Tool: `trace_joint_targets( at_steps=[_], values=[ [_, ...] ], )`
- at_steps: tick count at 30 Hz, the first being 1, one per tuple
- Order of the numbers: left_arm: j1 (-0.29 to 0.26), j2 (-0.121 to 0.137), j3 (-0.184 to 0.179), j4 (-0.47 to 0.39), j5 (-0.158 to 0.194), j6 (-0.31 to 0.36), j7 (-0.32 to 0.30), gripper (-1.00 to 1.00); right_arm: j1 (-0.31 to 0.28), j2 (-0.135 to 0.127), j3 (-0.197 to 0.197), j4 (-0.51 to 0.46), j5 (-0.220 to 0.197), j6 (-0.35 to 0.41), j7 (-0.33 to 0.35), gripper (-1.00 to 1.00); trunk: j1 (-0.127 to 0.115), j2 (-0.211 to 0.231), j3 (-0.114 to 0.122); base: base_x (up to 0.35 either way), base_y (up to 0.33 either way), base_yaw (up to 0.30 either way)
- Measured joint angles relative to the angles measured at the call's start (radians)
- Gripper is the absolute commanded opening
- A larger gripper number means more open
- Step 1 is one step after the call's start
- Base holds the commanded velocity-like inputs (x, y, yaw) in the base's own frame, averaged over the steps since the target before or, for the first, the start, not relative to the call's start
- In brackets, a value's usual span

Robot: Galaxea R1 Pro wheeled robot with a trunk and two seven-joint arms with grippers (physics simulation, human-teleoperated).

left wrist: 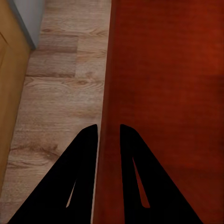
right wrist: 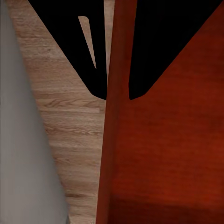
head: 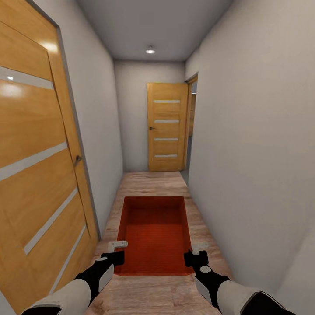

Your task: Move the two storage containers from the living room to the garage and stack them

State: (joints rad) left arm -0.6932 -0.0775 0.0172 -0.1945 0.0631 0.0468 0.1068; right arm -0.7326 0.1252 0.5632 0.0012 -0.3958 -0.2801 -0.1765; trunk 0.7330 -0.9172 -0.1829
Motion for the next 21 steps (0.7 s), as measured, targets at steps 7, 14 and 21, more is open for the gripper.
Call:
trace_joint_targets(
  at_steps=[7,14,21],
  values=[
    [0.000,0.000,-0.001,-0.004,-0.001,0.004,0.001,-1.00,0.000,0.000,-0.002,0.000,0.000,0.000,0.000,-1.00,0.000,0.000,0.000,0.322,0.003,0.000],
    [0.000,0.000,0.000,-0.003,-0.002,0.004,0.001,-1.00,0.000,0.000,-0.002,0.000,0.000,0.000,0.001,-1.00,0.000,0.000,0.000,0.322,0.000,0.000],
    [0.000,0.000,0.000,-0.003,-0.001,0.004,0.000,-1.00,0.000,0.000,-0.002,0.000,-0.001,0.000,0.000,-1.00,0.000,0.000,0.000,0.322,0.000,0.000]
  ],
)
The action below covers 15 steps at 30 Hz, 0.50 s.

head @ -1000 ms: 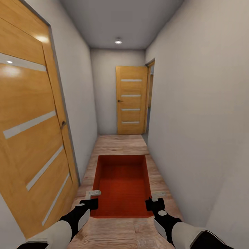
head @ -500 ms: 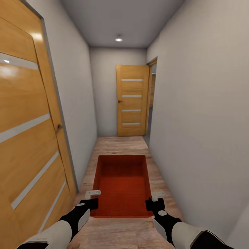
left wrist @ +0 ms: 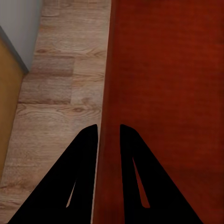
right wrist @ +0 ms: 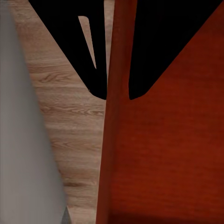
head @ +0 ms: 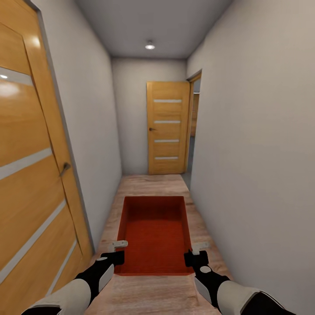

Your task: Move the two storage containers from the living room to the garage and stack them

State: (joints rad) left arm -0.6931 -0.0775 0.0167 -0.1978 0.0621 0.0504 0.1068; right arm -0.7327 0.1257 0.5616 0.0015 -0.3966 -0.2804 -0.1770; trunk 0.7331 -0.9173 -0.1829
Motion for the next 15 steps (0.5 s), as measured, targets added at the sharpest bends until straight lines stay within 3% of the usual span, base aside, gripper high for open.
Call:
trace_joint_targets(
  at_steps=[6,15],
  values=[
    [0.000,0.000,0.000,0.000,0.000,0.000,0.000,-1.00,0.000,0.000,-0.001,0.000,0.002,0.000,0.000,-1.00,0.000,0.000,0.000,0.322,0.000,0.119],
    [0.000,0.000,0.001,0.000,-0.001,0.000,0.000,-1.00,0.000,0.000,-0.001,0.000,0.002,0.000,0.000,-1.00,0.000,0.000,0.000,0.322,0.000,0.019]
  ],
)
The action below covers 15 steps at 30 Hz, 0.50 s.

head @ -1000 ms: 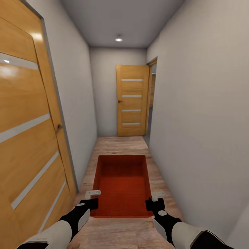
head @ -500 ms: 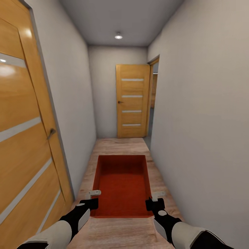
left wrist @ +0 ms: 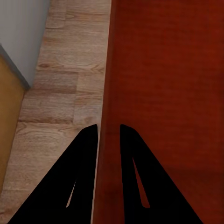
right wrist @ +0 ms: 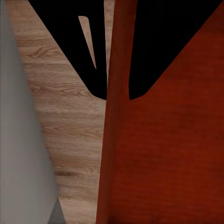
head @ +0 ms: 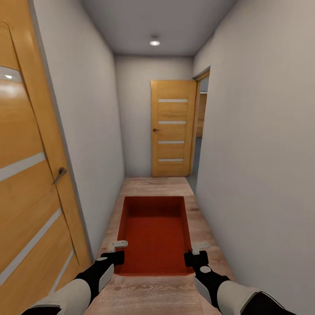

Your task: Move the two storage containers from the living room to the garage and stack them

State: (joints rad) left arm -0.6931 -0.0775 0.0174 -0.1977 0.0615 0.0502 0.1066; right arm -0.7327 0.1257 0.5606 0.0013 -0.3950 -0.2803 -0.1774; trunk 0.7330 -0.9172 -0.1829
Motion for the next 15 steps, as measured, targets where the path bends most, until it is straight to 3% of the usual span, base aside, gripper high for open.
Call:
trace_joint_targets(
  at_steps=[15],
  values=[
    [0.000,0.000,0.000,0.000,0.000,-0.001,0.000,-1.00,0.000,0.000,0.001,0.000,-0.001,0.000,0.000,-1.00,0.000,0.000,0.000,0.322,0.000,0.000]
  ],
)
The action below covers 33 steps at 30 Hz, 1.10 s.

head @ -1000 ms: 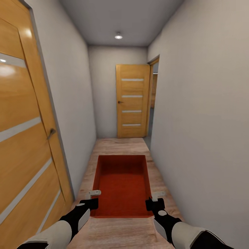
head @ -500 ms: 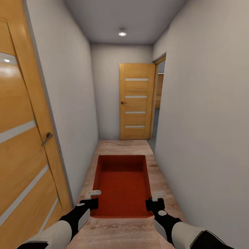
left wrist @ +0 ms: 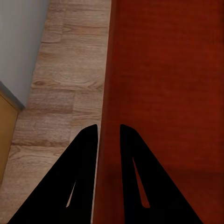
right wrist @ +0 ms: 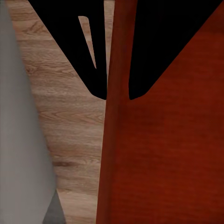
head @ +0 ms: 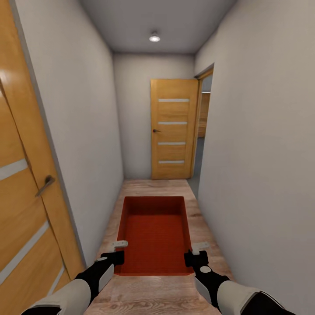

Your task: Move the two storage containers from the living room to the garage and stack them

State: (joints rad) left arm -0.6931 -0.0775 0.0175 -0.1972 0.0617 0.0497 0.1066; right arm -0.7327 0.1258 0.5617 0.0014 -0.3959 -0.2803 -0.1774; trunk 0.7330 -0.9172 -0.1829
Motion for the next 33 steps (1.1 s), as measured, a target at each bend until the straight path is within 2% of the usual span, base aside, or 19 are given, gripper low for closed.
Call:
trace_joint_targets(
  at_steps=[19,26,33],
  values=[
    [0.000,0.001,-0.001,0.001,0.002,-0.001,-0.002,-1.00,0.000,0.001,0.000,0.000,0.000,0.000,0.000,-1.00,0.000,0.000,0.000,0.322,0.000,0.000],
    [0.000,0.001,-0.001,0.001,0.002,-0.001,-0.002,-1.00,0.000,0.001,0.000,0.000,0.000,0.000,0.000,-1.00,0.000,0.000,0.000,0.322,0.000,0.121],
    [0.000,0.001,-0.001,0.001,0.002,-0.001,-0.002,-1.00,0.000,0.001,0.000,0.000,0.001,0.000,-0.001,-1.00,0.000,0.000,0.000,0.322,0.000,0.007]
  ],
)
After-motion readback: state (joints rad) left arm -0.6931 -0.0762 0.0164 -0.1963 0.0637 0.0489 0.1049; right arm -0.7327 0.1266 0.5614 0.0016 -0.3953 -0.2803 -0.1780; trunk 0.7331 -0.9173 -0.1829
